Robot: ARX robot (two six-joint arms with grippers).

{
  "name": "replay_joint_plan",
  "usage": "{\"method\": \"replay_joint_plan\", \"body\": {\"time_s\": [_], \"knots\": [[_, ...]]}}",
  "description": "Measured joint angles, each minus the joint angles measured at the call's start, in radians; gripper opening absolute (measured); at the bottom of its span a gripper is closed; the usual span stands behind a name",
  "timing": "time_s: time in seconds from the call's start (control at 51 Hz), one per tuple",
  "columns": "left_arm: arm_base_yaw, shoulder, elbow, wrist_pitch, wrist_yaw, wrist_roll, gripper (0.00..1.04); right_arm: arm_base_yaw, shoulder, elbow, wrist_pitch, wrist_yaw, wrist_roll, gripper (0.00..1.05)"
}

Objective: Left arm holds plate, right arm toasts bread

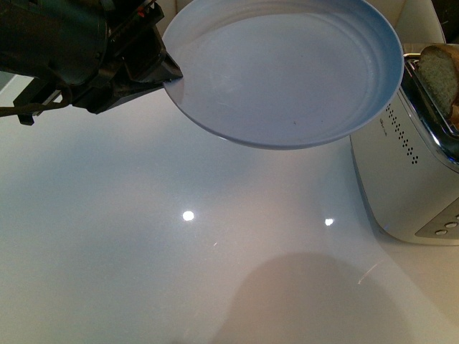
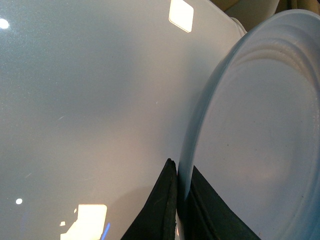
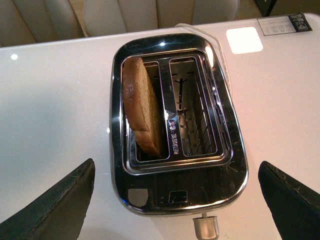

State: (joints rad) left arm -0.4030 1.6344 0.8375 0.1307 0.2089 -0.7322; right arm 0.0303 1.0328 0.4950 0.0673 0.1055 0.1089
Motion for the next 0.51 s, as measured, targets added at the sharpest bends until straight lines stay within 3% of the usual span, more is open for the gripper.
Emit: {"method": "replay_joint_plan", "body": {"time_s": [0.078, 0.176, 0.51], "knots": [[0.0, 0.0, 0.0, 0.0, 0.001, 0.0, 0.03, -0.021, -0.073, -0.163, 0.364, -0.096, -0.057, 0.79], [0.0, 0.0, 0.0, 0.0, 0.0, 0.0, 0.03, -0.026, -0.128, -0.258, 0.558, -0.103, -0.079, 0.65], [0.0, 0.0, 0.0, 0.0, 0.0, -0.003, 0.03, -0.027, -0.301, -0.385, 0.545, -0.103, -0.1, 0.07]]}}
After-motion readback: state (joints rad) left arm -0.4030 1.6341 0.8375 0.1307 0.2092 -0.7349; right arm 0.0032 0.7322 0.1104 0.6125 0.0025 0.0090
